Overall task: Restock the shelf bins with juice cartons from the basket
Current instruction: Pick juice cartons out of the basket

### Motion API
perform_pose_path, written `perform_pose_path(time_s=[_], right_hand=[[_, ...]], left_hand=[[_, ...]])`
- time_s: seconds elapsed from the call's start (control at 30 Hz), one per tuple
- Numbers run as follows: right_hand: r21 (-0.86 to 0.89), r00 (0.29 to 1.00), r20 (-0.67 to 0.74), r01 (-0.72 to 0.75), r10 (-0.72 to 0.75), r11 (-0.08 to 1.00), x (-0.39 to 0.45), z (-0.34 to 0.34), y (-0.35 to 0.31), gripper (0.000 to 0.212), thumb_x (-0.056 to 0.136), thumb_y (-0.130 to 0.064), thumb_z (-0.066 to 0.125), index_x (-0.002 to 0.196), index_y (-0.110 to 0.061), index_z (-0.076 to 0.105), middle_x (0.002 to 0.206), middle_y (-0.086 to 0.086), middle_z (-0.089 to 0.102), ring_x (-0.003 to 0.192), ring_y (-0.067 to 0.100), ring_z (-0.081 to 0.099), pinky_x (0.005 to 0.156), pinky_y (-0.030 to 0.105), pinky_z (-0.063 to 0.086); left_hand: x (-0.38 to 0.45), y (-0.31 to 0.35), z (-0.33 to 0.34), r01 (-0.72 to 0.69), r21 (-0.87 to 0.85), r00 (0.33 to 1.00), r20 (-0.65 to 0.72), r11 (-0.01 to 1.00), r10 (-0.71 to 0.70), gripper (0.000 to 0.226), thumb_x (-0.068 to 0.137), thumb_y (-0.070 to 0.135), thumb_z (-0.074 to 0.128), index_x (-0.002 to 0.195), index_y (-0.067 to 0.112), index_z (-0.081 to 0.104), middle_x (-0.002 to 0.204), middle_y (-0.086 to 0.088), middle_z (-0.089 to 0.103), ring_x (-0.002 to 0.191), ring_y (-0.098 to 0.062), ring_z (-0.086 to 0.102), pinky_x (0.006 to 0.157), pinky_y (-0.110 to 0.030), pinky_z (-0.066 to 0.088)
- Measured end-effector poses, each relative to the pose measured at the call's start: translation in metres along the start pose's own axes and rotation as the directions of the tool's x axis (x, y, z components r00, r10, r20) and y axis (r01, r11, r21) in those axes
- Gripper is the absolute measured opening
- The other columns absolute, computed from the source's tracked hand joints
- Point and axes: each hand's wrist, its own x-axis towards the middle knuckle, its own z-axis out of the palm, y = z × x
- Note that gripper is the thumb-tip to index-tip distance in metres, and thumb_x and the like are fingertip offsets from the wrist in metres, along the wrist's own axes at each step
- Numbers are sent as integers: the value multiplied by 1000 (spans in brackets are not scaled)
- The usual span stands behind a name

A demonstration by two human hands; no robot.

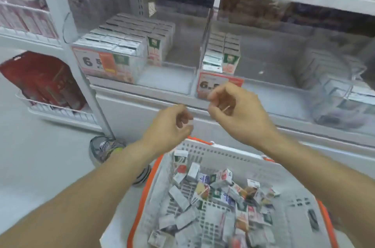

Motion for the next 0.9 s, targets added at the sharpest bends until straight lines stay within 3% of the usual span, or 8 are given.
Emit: perform_pose_path(time_s=[0.1, 0.2, 0.27, 0.33, 0.5, 0.67, 0.77, 0.9], right_hand=[[-22, 952, 195, -235, 235, 972, -63, 12, 68, 15, 86, -10, 71, 90, -23, 66, 82, -10, 69, 69, 5, 63, 63, 11, 47], [-45, 852, 339, -410, 400, 911, -117, 39, 135, 12, 87, -9, 68, 90, -21, 67, 83, -9, 68, 66, 0, 62, 64, 15, 48], [-67, 772, 436, -485, 463, 872, -144, 61, 170, 13, 86, -3, 64, 90, -16, 66, 88, 0, 68, 70, 4, 60, 66, 23, 50], [-80, 681, 533, -551, 503, 830, -168, 86, 195, 11, 83, -6, 63, 92, -13, 64, 92, 7, 68, 77, 14, 62, 72, 38, 56], [-181, 556, 632, -571, 540, 800, -199, 135, 221, 21, 86, -12, 72, 105, -15, 64, 104, 5, 67, 81, 14, 60, 78, 29, 53], [-244, 485, 654, -592, 581, 768, -201, 189, 232, 53, 84, -40, 73, 127, -18, 53, 117, 5, 59, 100, 23, 59, 90, 40, 48], [-255, 415, 594, -715, 689, 651, -201, 214, 229, 79, 82, -57, 70, 138, -12, 39, 122, 9, 58, 104, 25, 61, 73, 31, 42], [-216, 396, 454, -820, 798, 530, -201, 236, 215, 86, 88, -48, 70, 144, 0, 26, 119, 13, 64, 100, 29, 65, 64, 31, 44]], left_hand=[[-36, -13, 41, 45, 75, 925, 373, 996, -70, 23, 81, 16, 76, 102, 15, 67, 93, 2, 65, 81, -12, 59, 65, -5, 39], [-60, -34, 69, 47, 224, 812, 559, 973, -168, 22, 85, 22, 73, 105, 17, 64, 98, 8, 60, 82, 0, 52, 68, -3, 36], [-72, -45, 87, 90, 292, 757, 602, 952, -256, 24, 87, 22, 71, 108, 15, 63, 97, 13, 54, 83, 8, 50, 68, -3, 34], [-82, -61, 110, 146, 376, 685, 629, 915, -368, 36, 86, 25, 73, 117, 13, 61, 105, 6, 55, 90, -1, 53, 75, -12, 39], [-113, -103, 151, 196, 599, 421, 664, 777, -618, 52, 84, 30, 74, 129, 17, 51, 134, -1, 53, 113, -18, 54, 78, -20, 37], [-117, -120, 163, 169, 634, 443, 635, 755, -633, 47, 81, 27, 73, 124, 23, 55, 124, 0, 61, 110, -21, 58, 76, -23, 38], [-118, -125, 161, 200, 626, 482, 606, 753, -632, 45, 80, 26, 73, 121, 21, 57, 114, -4, 63, 95, -21, 58, 71, -25, 38], [-121, -125, 154, 190, 617, 543, 582, 764, -606, 41, 78, 25, 75, 115, 22, 58, 89, 3, 56, 80, -16, 51, 65, -25, 35]])
